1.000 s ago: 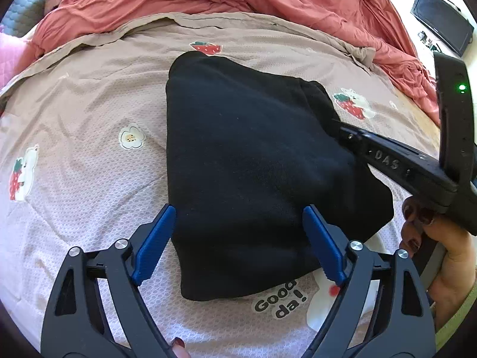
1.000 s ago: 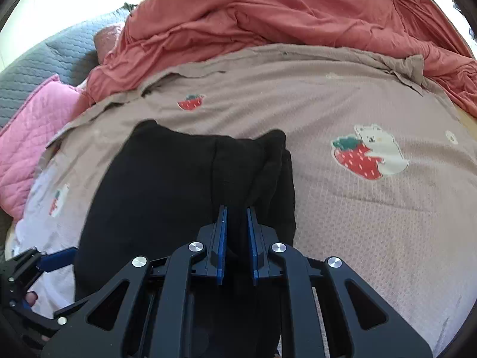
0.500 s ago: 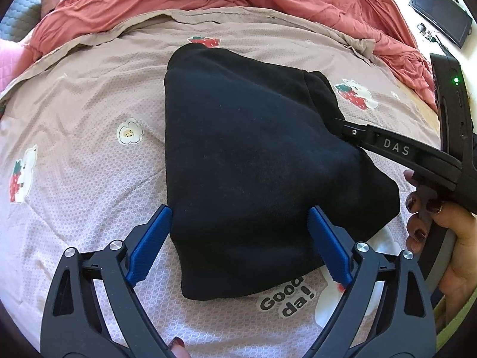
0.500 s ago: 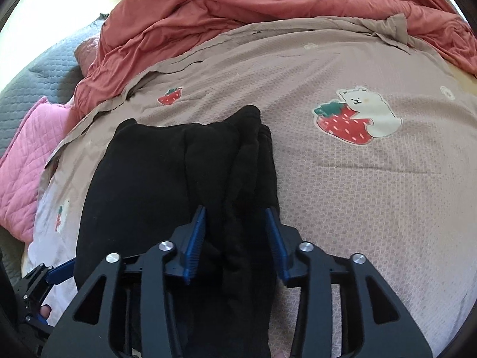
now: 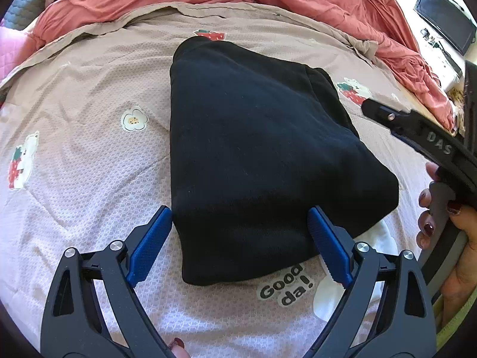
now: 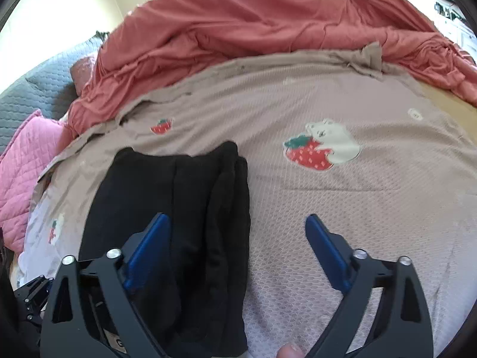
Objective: Fold small clothes
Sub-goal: 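Open both tools and pull them back from the folded black shirt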
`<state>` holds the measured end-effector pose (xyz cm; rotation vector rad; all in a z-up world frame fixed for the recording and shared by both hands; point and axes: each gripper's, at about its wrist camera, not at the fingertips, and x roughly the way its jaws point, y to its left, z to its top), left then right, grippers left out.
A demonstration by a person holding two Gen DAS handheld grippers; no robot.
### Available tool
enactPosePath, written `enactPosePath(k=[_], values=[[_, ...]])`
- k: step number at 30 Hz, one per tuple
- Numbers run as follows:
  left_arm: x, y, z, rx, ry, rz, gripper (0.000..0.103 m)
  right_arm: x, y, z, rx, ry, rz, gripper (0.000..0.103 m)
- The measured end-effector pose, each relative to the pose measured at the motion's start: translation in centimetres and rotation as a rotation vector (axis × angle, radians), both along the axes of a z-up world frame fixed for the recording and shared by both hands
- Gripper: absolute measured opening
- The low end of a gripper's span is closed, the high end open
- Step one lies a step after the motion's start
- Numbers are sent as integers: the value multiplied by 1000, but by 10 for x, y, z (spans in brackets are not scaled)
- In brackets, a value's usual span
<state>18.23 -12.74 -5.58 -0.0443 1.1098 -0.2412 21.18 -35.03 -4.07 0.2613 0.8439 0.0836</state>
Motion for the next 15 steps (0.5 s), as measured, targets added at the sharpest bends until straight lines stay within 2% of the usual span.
enactPosePath(k=[5,12,15], values=[[-4,1,9,11,-16,-3,89,-16,0,18,-16,-81,-17,98],[-12,6,28,23,-41,8,94,-52,4,58,-59,-272,-29,98],[-17,9,37,32,-59,14,94,-67,5,69,-66,-318,-33,98]])
